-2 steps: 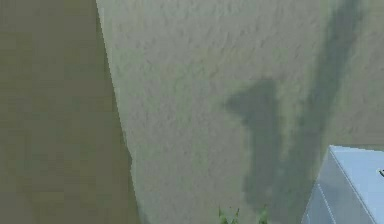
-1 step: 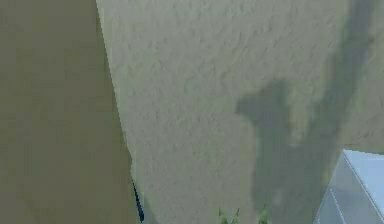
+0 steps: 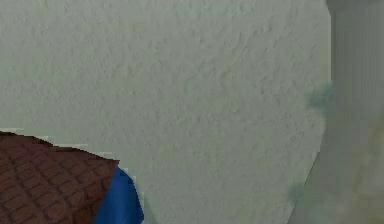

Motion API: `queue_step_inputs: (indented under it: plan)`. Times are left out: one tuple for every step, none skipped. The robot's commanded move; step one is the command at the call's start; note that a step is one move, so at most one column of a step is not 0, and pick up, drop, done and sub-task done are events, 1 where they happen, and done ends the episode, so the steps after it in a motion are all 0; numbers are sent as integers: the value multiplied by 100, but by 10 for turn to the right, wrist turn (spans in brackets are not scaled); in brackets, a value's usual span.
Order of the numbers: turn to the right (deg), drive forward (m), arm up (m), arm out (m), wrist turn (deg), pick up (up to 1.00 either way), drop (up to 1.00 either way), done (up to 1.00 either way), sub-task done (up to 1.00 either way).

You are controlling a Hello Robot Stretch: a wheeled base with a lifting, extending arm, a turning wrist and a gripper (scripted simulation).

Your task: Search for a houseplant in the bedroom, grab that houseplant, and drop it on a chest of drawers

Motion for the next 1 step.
queue_step_inputs:
  plan:
    - [0, 0, 0, 0, 450, 0, 0, 0, 0]
